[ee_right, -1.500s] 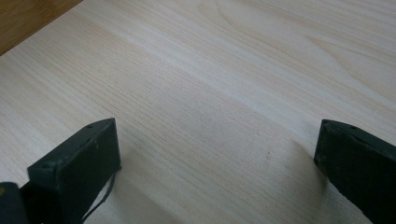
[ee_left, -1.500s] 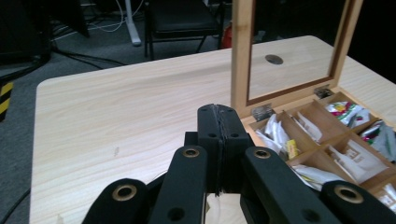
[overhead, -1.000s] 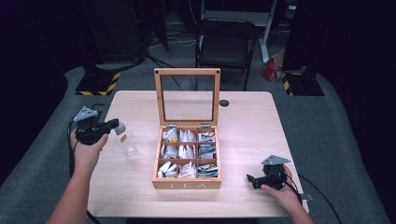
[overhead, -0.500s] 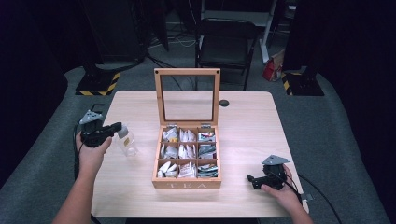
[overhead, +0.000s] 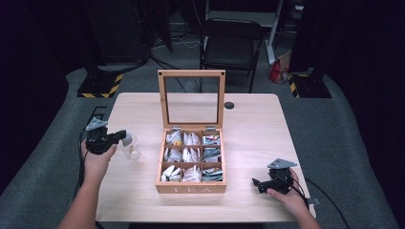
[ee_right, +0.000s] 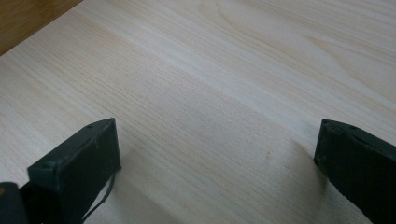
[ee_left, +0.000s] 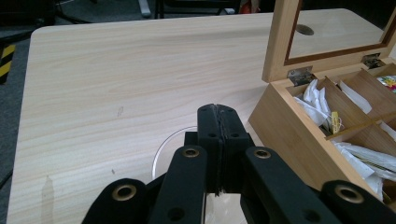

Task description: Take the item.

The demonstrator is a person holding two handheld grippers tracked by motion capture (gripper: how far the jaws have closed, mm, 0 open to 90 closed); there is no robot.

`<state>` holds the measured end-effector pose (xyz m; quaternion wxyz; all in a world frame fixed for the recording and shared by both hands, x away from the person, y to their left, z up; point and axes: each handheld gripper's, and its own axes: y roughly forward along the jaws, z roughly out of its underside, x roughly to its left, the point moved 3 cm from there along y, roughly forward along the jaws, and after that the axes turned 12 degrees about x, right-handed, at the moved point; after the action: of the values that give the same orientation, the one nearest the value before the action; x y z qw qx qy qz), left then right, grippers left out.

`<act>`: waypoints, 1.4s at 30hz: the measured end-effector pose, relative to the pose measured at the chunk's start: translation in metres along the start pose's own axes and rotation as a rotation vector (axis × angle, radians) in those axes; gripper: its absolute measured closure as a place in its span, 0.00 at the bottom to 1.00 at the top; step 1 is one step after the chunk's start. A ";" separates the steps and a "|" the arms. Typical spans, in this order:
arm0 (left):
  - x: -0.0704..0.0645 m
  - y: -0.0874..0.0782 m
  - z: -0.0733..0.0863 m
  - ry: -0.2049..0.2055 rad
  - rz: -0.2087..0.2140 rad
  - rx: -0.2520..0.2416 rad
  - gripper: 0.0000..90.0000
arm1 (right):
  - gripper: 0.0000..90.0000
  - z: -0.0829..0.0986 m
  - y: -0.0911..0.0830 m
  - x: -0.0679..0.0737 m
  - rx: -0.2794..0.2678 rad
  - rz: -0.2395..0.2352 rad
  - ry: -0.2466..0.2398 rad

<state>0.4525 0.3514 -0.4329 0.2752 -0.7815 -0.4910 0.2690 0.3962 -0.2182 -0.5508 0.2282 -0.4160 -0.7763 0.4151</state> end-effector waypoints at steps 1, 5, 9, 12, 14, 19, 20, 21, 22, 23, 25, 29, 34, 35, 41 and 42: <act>0.000 0.000 0.000 0.002 -0.001 -0.002 0.99 | 0.00 0.000 0.000 0.000 0.001 0.002 0.000; 0.000 0.003 0.000 0.006 -0.004 0.003 0.99 | 0.00 0.000 0.000 0.000 0.001 0.001 -0.002; 0.000 0.005 0.001 -0.002 -0.004 0.003 0.99 | 0.00 0.000 0.000 0.000 0.001 0.002 -0.003; 0.003 0.008 0.004 -0.022 -0.010 0.014 0.98 | 0.00 0.000 0.000 0.000 0.001 0.002 -0.002; 0.003 0.007 0.006 -0.026 -0.002 0.016 0.95 | 0.00 0.000 0.000 0.000 0.001 0.001 -0.003; 0.006 0.005 0.007 -0.045 -0.006 0.003 0.85 | 0.00 0.000 0.000 0.000 0.001 0.002 -0.001; 0.006 0.003 0.007 -0.043 -0.004 0.008 0.85 | 0.00 0.000 0.000 0.000 0.001 -0.001 -0.001; 0.006 0.003 0.006 -0.041 -0.006 -0.002 0.84 | 0.00 0.000 0.000 0.000 0.000 0.002 -0.001; 0.006 0.003 0.006 -0.045 -0.005 -0.005 0.83 | 0.00 0.000 0.000 0.000 0.001 0.001 -0.003; 0.006 0.002 0.006 -0.043 -0.003 -0.005 0.82 | 0.00 0.000 0.000 0.000 0.001 0.002 -0.001; 0.006 0.002 0.006 -0.040 -0.003 -0.005 0.81 | 0.00 0.000 0.000 0.000 0.001 0.002 -0.001; 0.004 0.000 0.007 -0.036 0.004 0.004 0.76 | 0.00 0.000 0.000 0.000 0.000 0.002 0.000; -0.002 -0.005 0.005 -0.033 0.014 -0.013 0.67 | 0.00 0.000 0.000 0.000 0.001 -0.002 -0.002; -0.003 -0.006 0.005 -0.035 0.017 -0.012 0.66 | 0.00 0.000 0.000 0.000 0.001 0.002 -0.003; -0.011 -0.014 0.002 -0.019 0.023 -0.027 0.60 | 0.00 0.000 0.000 0.000 0.000 -0.001 -0.001; -0.012 -0.015 0.002 -0.019 0.027 -0.030 0.59 | 0.00 0.000 0.000 0.000 0.001 -0.001 -0.002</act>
<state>0.4369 0.3460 -0.4217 0.2554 -0.7894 -0.4871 0.2727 0.3962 -0.2183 -0.5507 0.2278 -0.4151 -0.7766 0.4156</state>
